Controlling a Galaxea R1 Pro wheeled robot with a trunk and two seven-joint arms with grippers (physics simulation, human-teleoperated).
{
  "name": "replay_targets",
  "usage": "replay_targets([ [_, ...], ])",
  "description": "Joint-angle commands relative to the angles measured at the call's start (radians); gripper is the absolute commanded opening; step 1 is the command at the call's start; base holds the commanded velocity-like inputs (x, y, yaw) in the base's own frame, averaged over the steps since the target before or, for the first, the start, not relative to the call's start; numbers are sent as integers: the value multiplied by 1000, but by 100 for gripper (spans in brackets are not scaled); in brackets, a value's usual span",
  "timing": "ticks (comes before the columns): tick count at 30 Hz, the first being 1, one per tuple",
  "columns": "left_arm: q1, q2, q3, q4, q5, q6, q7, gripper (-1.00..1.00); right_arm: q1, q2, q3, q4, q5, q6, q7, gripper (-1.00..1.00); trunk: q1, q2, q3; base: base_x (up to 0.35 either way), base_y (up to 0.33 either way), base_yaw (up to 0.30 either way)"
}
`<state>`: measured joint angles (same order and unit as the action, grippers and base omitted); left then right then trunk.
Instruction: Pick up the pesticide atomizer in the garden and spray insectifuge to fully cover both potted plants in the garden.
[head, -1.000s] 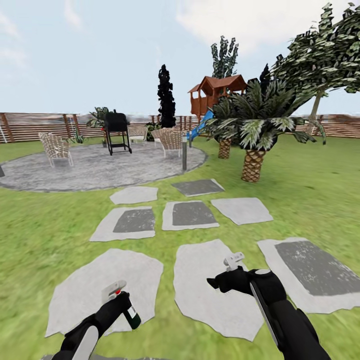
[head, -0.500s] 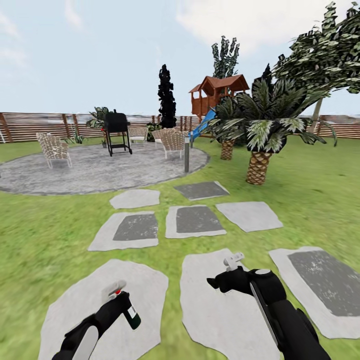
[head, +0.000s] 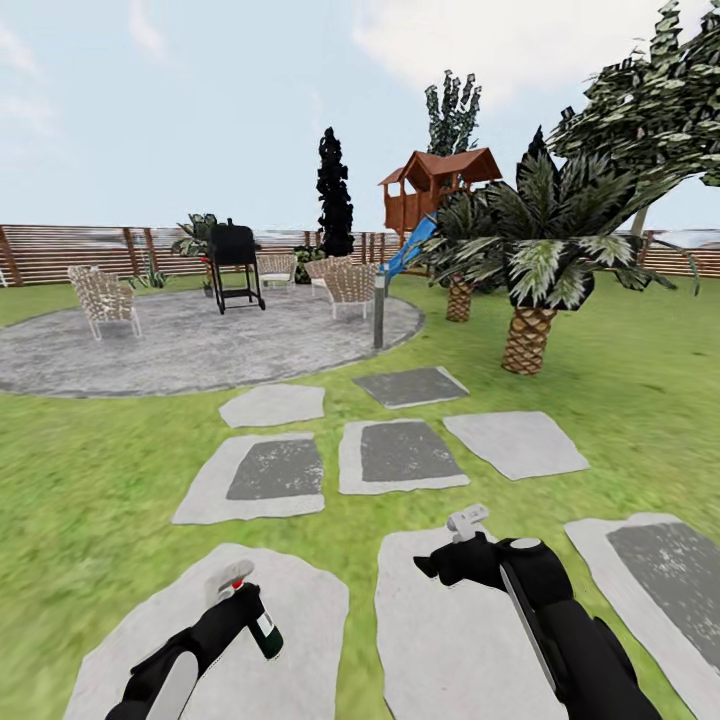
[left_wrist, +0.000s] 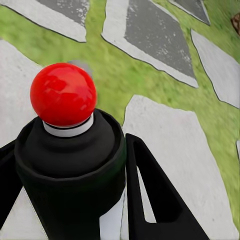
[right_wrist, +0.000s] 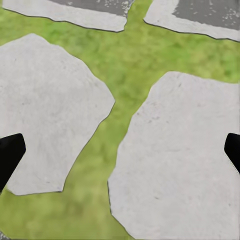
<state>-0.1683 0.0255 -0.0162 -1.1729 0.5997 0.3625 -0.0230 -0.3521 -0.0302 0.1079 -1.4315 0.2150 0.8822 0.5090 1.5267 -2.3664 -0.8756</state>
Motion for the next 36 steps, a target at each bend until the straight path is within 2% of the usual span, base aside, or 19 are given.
replay_targets([
  [1, 0, 1, -1, -1, 6, 4, 0, -100, -1, -1, 1, -1, 11, 3, 8, 100, 0, 0, -1, 322, 140, 0],
  [36, 0, 4, -1, -1, 7, 3, -3, -100, -1, -1, 1, -1, 11, 3, 8, 100, 0, 0, -1, 322, 136, 0],
])
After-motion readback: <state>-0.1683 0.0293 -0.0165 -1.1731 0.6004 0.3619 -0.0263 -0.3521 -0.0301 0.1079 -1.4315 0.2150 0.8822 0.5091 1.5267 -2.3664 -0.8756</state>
